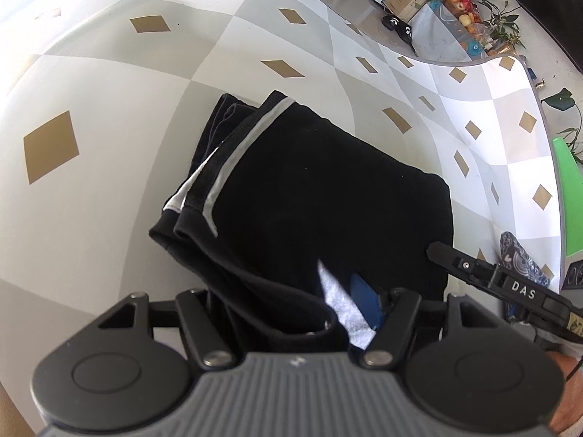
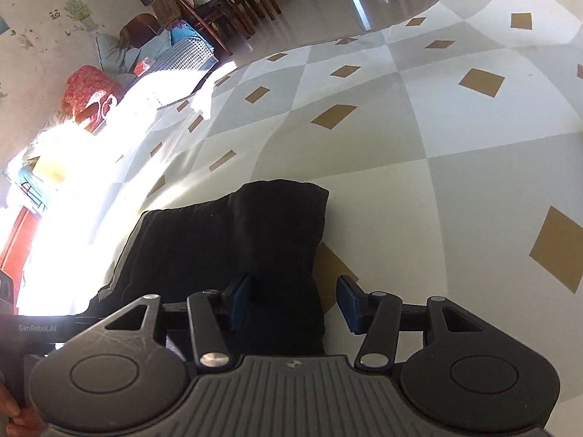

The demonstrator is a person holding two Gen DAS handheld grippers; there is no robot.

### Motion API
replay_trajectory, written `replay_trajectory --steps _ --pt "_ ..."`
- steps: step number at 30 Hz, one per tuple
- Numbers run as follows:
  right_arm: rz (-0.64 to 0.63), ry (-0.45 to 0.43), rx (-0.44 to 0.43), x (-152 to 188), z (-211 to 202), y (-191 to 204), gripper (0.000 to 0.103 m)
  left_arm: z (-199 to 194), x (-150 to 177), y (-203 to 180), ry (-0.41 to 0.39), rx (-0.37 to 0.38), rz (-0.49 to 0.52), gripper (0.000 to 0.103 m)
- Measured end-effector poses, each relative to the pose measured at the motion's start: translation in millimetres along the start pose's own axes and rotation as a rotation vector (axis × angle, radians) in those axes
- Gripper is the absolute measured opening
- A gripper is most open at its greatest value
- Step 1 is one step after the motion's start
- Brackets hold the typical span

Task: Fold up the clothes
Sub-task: 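Lift the folded black pants off the mat with both tools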

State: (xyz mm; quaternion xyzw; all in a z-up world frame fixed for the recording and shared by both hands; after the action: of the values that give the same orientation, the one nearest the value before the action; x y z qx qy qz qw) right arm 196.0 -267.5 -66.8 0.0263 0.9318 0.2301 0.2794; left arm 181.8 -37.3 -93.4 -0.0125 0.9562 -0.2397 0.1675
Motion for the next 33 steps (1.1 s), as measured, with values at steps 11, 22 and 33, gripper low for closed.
replay_trajectory --steps 11,22,33 --pt "-0.104 -0.054 -0.001 -1.5 20.3 21.4 0.048 -6.0 7.6 -5.8 -0.043 -0.124 0.121 0.042" --pt "-0.273 -0.089 0.102 1.2 11.6 51.3 0.021 -14.2 6.2 -22.5 -0.099 -0.218 0.229 0.018" --pt "-0.461 -0.185 0.168 0.1 -16.8 86.2 0.02 -38.4 3.7 -38.3 -0.186 -0.316 0.3 0.018"
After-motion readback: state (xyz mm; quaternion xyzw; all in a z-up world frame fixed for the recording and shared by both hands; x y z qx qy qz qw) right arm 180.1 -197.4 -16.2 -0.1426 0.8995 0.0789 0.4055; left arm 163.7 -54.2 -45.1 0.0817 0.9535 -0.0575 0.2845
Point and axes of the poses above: each gripper's, at about its wrist camera, not at the fingertips, and z roughly the way its jaws point, y to its left, x to its underside, the point moved 9 cm from there along z, roughly the way its jaws point, and after that the axes turned 2 degrees about y, right-handed, at the moved point
